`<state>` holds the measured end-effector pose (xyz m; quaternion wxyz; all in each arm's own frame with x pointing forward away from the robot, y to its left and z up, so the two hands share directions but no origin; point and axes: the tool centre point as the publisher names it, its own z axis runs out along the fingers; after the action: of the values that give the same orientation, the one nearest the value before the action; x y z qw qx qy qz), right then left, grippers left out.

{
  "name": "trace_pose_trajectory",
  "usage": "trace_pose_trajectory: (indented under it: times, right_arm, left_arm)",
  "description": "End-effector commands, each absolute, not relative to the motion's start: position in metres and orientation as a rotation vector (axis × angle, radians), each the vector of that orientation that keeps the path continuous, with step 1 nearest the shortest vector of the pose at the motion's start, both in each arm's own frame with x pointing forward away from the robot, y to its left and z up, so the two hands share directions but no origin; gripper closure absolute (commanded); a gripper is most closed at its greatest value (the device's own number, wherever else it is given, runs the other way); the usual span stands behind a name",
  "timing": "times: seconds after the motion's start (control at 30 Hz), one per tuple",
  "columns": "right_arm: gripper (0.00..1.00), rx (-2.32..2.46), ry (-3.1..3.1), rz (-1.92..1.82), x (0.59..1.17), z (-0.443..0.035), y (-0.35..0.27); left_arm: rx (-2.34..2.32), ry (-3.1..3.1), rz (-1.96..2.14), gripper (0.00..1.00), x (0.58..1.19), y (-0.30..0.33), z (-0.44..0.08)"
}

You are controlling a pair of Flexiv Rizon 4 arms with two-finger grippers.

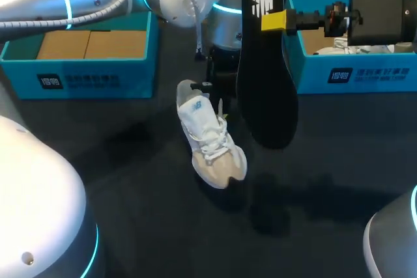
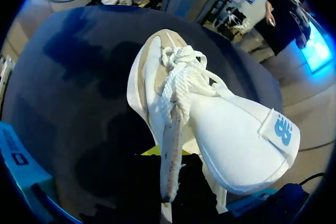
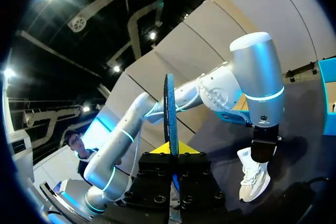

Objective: Take the shoe out of the shoebox, open the shoe tongue, remove and reinsert the insole, then place the shoe into the shoebox

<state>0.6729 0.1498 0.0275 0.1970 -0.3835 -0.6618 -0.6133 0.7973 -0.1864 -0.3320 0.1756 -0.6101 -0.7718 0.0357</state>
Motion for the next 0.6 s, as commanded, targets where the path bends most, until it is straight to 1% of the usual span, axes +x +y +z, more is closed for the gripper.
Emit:
trace_pose_trajectory:
  times: [0.03, 0.13, 0.6]
  right_arm:
    - [1.0, -1.074, -1.854, -1.713, 0.675, 0.028, 0.153]
    - [1.0, -1.074, -1.854, -1.713, 0.675, 0.028, 0.153]
    - [1.0, -1.074, -1.854, -1.713, 0.675, 0.028, 0.153]
  left_arm:
    - [-1.805, -2.086, 0.02, 1.0, 0.798, -0.199, -0.332]
    - [-1.881, -2.005, -0.038, 1.0, 0.797, -0.207, -0.337]
    - [-1.923, -1.949, -0.085, 1.0, 0.797, -0.228, -0.36]
